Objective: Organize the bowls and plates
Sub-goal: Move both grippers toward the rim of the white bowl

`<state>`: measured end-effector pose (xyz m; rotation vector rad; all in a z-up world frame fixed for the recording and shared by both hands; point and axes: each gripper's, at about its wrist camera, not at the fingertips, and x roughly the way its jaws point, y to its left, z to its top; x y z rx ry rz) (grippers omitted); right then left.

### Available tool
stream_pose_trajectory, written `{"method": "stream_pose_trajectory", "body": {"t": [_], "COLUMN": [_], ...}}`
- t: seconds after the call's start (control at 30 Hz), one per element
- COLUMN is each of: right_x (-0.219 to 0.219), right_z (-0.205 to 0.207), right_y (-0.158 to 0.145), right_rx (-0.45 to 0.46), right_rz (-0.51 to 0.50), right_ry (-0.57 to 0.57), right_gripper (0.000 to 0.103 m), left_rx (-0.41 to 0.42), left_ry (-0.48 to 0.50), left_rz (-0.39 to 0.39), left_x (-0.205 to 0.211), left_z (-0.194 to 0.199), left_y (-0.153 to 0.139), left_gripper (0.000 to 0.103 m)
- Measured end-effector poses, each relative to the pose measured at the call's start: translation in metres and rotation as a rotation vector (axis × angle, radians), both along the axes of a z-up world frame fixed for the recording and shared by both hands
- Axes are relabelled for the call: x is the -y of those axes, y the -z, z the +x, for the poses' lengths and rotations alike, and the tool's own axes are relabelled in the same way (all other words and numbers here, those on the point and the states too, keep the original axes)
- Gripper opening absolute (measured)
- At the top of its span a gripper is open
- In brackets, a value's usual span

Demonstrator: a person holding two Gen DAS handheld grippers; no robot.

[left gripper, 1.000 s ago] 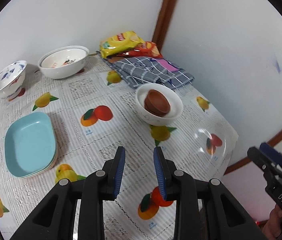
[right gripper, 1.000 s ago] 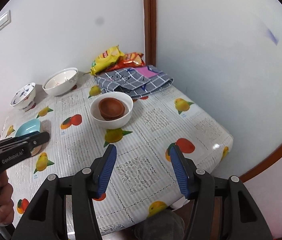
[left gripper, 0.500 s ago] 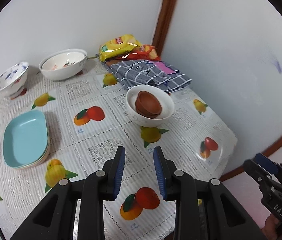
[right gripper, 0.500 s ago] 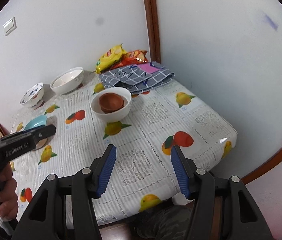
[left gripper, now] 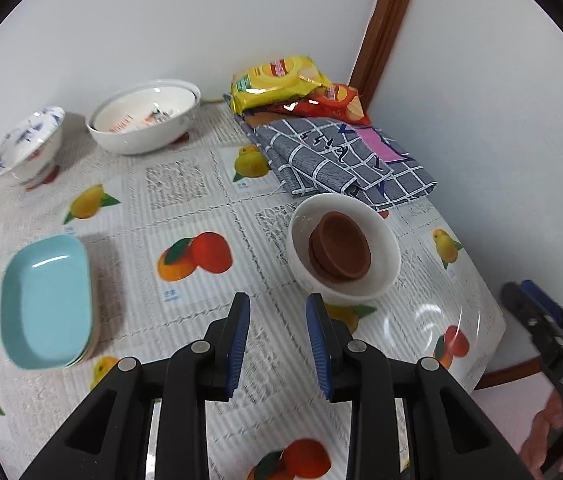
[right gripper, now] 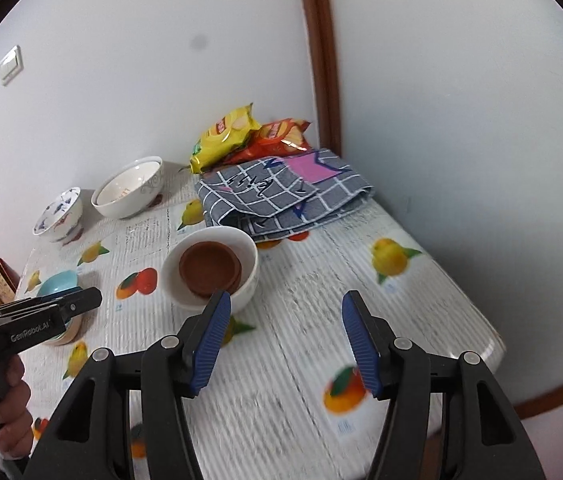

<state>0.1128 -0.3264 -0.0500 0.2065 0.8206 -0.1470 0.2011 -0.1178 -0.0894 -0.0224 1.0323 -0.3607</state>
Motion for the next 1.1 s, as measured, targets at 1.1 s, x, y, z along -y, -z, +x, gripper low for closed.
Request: {"method": "stream_pose_trajectory", "body": {"t": [1.1], "right_x": [-0.007], "right_z": [0.147], "right_y": [0.119], "right_rx": [-0.289], "right_rz": [0.070], "right_ry": [-0.068], "right_gripper": [0.037], "left_rx": [-0.153], "left_ry": [0.061], "left_rz": [0.080], "left_x": [0.054], "left_z": [0.102], "left_y": [0.080], "left_gripper": [0.029]}}
